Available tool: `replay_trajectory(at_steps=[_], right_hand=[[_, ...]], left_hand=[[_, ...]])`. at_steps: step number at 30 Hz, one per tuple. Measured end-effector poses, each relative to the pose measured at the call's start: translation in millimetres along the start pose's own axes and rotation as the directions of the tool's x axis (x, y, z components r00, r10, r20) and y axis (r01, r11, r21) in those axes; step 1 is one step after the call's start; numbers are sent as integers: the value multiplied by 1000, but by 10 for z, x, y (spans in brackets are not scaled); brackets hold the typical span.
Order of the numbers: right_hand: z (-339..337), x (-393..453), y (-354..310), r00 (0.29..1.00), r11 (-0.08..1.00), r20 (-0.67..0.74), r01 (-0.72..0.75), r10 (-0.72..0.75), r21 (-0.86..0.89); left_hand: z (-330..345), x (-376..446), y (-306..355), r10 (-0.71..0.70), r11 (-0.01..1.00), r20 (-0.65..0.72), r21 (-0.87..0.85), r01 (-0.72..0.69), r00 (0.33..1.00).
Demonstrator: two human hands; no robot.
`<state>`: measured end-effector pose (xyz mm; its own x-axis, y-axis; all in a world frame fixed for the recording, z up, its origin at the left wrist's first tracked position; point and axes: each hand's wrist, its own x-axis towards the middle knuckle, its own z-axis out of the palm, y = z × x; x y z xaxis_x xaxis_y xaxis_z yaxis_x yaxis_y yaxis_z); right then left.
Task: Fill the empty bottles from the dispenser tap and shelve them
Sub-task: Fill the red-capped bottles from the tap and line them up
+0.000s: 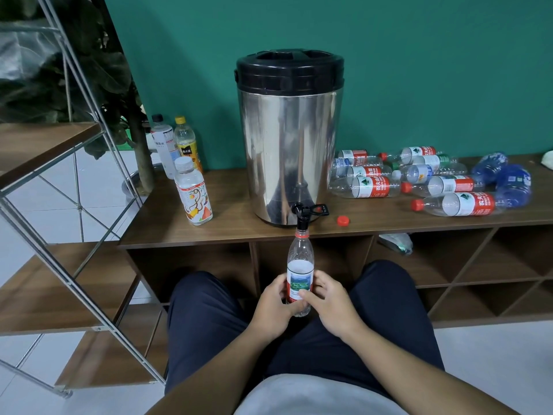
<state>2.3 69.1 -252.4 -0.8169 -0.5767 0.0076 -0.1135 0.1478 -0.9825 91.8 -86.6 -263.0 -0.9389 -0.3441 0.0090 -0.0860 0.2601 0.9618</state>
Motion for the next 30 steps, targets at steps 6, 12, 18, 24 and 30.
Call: replay_trajectory(at_steps=[6,12,18,24,30], right_hand=[[-4,7,7,1000,1000,8,-9,9,-5],[-3,10,8,1000,1000,6,-9,9,-9],[-13,2,1,1000,1000,8,3,-3,-19],[-9,-2,-3,1000,1000,6,-1,1,-18],[-8,0,-3,1000,1000,1,1,-1,-16]], left_hand=[[-3,-6,14,-4,1000,-1,6,4,1000],[-1,-13,14,-4,1000,2,-3,4,1000],[-3,-13,18,-9,1000,5,-14,9,1000],[-4,-16,19,-1,1000,9,-9,2,1000],[-1,-10,9,3,1000,6,-11,-2,1000]])
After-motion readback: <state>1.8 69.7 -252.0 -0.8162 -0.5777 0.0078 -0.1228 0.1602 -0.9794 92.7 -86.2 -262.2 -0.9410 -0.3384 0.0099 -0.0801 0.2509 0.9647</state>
